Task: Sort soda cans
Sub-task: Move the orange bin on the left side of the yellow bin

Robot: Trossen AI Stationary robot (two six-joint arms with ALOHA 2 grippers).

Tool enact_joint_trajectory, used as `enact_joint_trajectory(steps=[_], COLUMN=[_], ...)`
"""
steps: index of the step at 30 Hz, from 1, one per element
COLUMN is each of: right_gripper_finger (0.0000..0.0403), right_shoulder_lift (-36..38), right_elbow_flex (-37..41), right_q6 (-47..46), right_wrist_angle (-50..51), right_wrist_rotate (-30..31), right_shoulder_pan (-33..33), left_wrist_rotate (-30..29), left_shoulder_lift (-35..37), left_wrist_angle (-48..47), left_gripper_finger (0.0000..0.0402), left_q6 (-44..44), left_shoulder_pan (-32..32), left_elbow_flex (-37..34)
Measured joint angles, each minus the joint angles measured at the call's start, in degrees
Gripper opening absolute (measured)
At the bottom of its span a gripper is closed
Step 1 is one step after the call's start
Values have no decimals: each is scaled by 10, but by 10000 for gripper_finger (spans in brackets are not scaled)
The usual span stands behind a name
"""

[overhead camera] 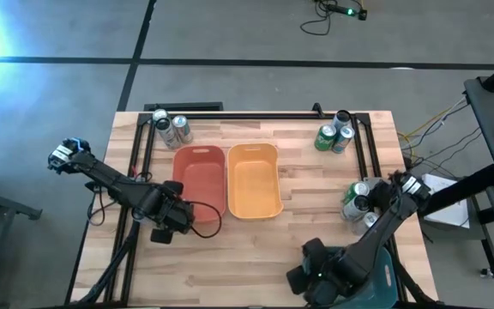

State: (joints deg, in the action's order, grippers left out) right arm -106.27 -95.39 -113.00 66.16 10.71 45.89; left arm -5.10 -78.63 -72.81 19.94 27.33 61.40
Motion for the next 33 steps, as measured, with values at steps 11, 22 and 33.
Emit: enact_joint_trajectory(steps=[11,22,33], right_gripper_finger=[293,292,286], right_shoulder_lift=[-12,-12,-12], right_elbow_flex=[0,0,0], right_q6=[13,25,30], right_wrist_angle=[-18,-20,-24], right_wrist_rotate=[-3,-2,-2], right_shoulder_pan=[3,4,5], left_wrist_rotate=[17,13,13], left_shoulder_lift=[-6,-6,-3], left_wrist_angle=[54,84,63], left_gripper_finger=[126,7,2], left_q6=[17,37,16], left_shoulder_pan=[1,1,1], left_elbow_flex=[-3,-18,-29])
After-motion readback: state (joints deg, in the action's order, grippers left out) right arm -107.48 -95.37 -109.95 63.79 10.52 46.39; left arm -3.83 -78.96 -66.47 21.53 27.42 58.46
